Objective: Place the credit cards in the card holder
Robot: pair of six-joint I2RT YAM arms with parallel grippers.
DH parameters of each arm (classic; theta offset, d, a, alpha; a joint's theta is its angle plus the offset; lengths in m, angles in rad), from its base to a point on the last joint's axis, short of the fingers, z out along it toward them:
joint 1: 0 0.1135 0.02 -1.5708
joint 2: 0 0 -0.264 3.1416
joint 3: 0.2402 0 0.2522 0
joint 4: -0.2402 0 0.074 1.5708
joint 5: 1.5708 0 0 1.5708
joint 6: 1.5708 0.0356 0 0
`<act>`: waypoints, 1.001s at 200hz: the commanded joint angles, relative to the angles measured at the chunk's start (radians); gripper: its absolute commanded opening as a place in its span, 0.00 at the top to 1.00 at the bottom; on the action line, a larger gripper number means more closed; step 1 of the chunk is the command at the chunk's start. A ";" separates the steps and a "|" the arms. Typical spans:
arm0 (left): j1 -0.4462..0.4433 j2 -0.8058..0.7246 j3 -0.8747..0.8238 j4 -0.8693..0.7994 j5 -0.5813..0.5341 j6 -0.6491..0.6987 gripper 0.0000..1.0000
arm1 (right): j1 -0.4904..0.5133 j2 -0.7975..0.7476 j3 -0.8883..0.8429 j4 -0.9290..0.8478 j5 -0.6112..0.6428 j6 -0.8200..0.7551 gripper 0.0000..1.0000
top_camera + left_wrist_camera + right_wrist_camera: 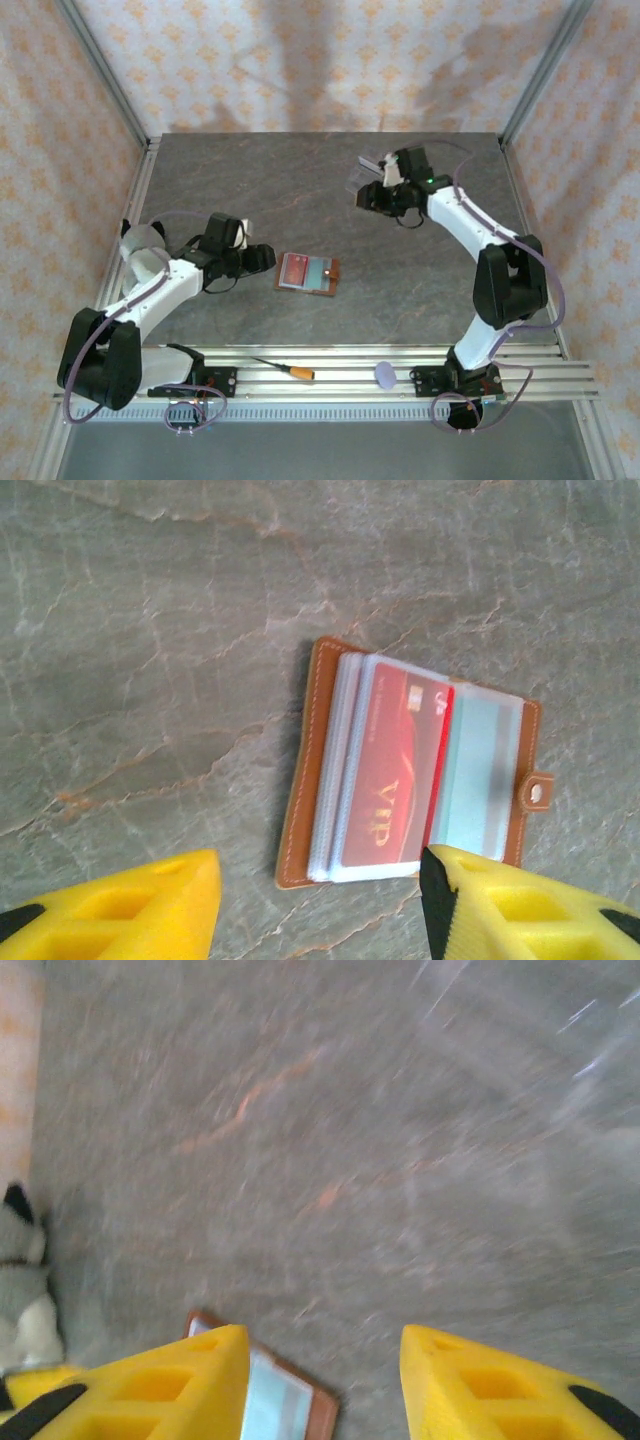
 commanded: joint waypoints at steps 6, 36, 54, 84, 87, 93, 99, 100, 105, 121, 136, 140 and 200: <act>0.009 -0.049 -0.059 -0.003 -0.014 -0.002 0.43 | -0.086 0.038 0.099 -0.059 0.115 -0.035 0.54; 0.010 -0.085 -0.096 -0.004 -0.003 -0.009 0.43 | -0.166 0.108 0.190 -0.069 0.159 -0.043 0.53; 0.009 -0.098 -0.112 -0.003 0.002 -0.013 0.44 | -0.207 0.174 0.248 -0.074 0.170 -0.047 0.52; 0.009 -0.124 -0.127 0.000 0.020 -0.018 0.44 | -0.261 0.278 0.335 -0.091 0.134 -0.079 0.52; 0.009 -0.127 -0.127 0.000 0.018 -0.017 0.44 | -0.264 0.287 0.346 -0.099 0.130 -0.087 0.52; 0.009 -0.133 -0.128 -0.005 0.016 -0.018 0.44 | -0.270 0.306 0.369 -0.120 0.122 -0.101 0.51; 0.009 -0.139 -0.126 -0.014 0.016 -0.017 0.44 | -0.274 0.326 0.393 -0.142 0.114 -0.115 0.50; 0.009 -0.140 -0.126 -0.015 0.016 -0.017 0.44 | -0.275 0.329 0.396 -0.145 0.112 -0.118 0.50; 0.008 -0.145 -0.126 -0.021 0.016 -0.017 0.43 | -0.278 0.344 0.414 -0.159 0.102 -0.132 0.50; 0.009 -0.158 -0.133 -0.023 0.017 -0.017 0.43 | -0.283 0.386 0.459 -0.197 0.082 -0.172 0.50; 0.009 -0.160 -0.135 -0.025 0.015 -0.017 0.44 | -0.283 0.422 0.493 -0.228 0.049 -0.200 0.50; 0.009 -0.158 -0.133 -0.029 0.015 -0.018 0.44 | -0.283 0.433 0.502 -0.236 0.037 -0.206 0.50; 0.009 -0.149 -0.109 -0.051 0.022 -0.017 0.44 | -0.283 0.485 0.521 -0.264 -0.101 -0.225 0.71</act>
